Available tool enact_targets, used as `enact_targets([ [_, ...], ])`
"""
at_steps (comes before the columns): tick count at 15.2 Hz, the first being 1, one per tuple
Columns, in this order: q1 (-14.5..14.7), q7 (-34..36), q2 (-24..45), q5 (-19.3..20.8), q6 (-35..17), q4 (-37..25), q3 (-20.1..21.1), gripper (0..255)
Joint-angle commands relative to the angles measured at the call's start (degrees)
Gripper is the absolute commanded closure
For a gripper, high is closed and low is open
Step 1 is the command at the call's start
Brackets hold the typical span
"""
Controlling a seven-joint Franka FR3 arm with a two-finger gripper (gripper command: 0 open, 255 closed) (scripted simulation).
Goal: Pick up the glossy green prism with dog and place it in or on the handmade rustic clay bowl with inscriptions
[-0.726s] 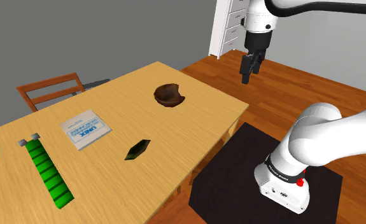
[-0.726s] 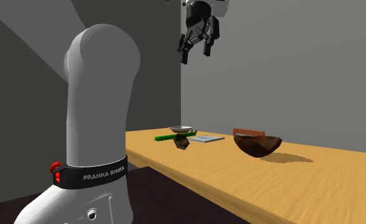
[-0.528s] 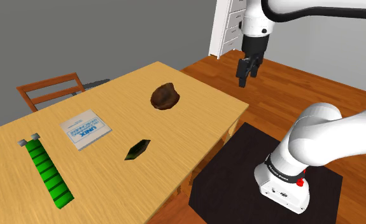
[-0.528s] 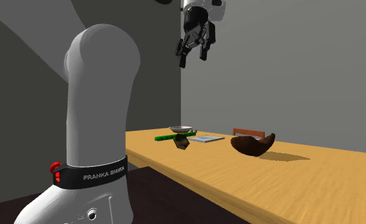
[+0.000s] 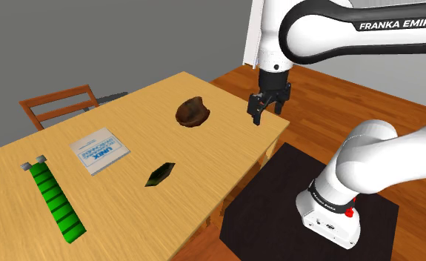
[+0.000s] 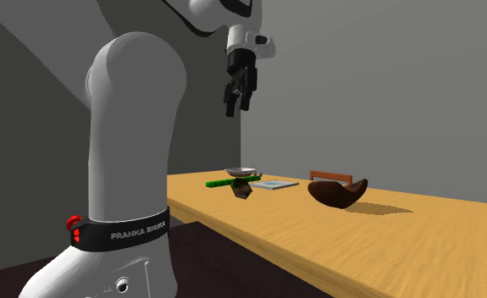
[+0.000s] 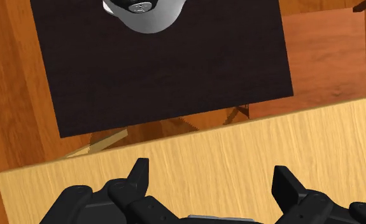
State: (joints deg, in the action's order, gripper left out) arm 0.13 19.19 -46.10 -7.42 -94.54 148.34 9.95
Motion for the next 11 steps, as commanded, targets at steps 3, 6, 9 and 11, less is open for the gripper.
enact_targets([
  [3, -0.2, 10.5, 4.7, -4.7, -6.1, 0.2, 6.2, 0],
  [6, -0.7, 17.9, 9.3, -7.4, -11.3, -0.2, 10.7, 0],
  [9, -1.8, 25.4, 15.0, -9.0, -16.5, -1.7, 15.2, 0],
  [11, -2.8, 30.6, 19.2, -9.3, -20.0, -3.1, 18.2, 0],
])
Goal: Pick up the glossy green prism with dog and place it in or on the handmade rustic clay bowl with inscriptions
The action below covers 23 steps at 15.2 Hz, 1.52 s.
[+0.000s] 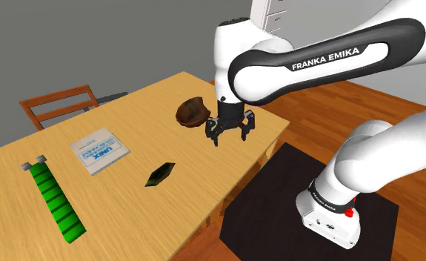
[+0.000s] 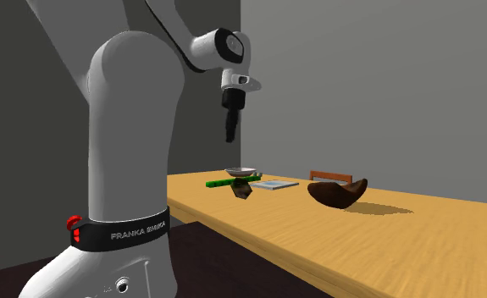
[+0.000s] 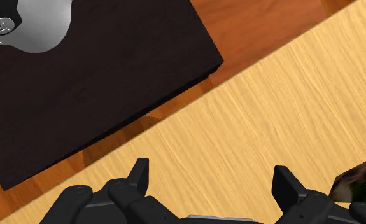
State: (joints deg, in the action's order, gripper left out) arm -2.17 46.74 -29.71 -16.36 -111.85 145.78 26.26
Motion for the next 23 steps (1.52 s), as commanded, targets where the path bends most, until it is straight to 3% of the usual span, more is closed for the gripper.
enact_targets([
  [1, -1.2, 5.7, 5.1, -0.2, -4.5, -1.4, 3.3, 0],
  [6, -4.9, 20.3, 17.6, 3.9, -12.6, -6.8, 10.2, 0],
  [11, -7.1, 37.9, 32.2, 14.6, -18.5, -14.3, 13.7, 0],
  [17, -2.0, 56.9, 48.5, 27.9, -20.7, -25.8, 9.1, 0],
  [20, 1.1, 63.1, 54.6, 31.4, -20.6, -31.8, 5.9, 0],
  [23, 1.8, 63.8, 56.2, 32.5, -22.4, -31.4, 5.1, 0],
])
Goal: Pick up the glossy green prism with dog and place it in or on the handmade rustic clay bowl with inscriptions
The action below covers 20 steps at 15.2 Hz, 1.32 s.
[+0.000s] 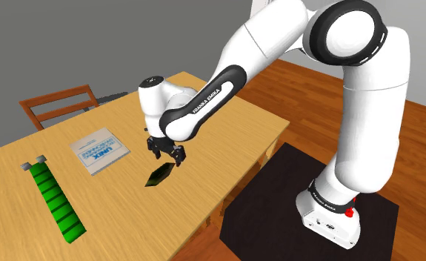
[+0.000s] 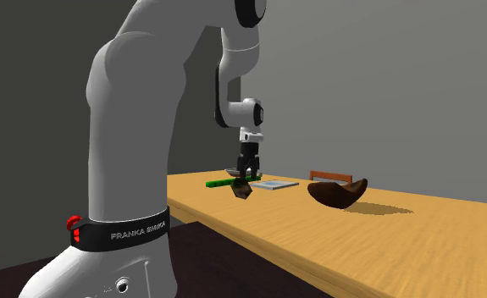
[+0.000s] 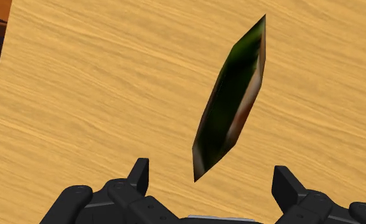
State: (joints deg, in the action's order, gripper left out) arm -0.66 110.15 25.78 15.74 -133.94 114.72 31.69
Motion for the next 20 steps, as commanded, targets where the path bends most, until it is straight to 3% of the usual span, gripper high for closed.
enact_targets([
  [1, 0.5, 0.6, 1.2, 0.8, -0.9, -0.3, -0.6, 0],
  [12, 1.3, 1.5, 3.2, 2.2, -2.9, 0.0, -1.6, 0],
  [13, 1.3, 1.5, 3.2, 2.2, -2.9, 0.0, -1.6, 255],
  [20, 1.3, 1.6, 3.2, 2.2, -2.9, -0.1, -1.6, 255],
])
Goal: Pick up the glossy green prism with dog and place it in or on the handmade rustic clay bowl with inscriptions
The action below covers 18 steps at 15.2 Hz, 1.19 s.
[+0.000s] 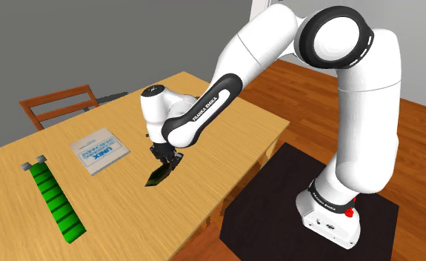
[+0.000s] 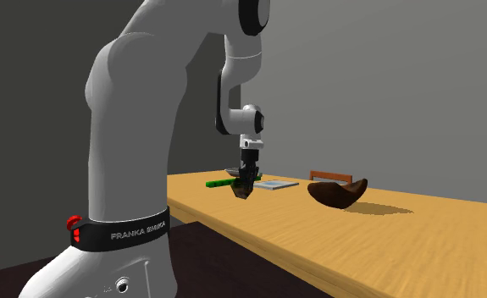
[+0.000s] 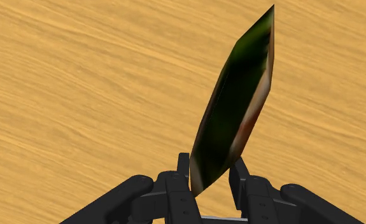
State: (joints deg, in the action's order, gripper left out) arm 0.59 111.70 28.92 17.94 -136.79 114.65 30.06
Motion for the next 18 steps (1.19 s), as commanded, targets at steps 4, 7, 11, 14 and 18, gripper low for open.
enact_targets([
  [4, -0.4, -0.5, -1.1, -0.8, 1.1, 0.0, 0.6, 255],
  [7, -1.1, -1.2, -2.8, -2.0, 2.7, -0.1, 1.4, 255],
  [11, -1.8, -2.1, -5.0, -3.6, 5.0, -0.5, 2.5, 255],
  [14, -2.4, -2.8, -6.6, -4.7, 6.7, -0.9, 3.2, 255],
  [18, -3.0, -3.7, -8.6, -6.2, 9.1, -1.6, 4.0, 255],
])
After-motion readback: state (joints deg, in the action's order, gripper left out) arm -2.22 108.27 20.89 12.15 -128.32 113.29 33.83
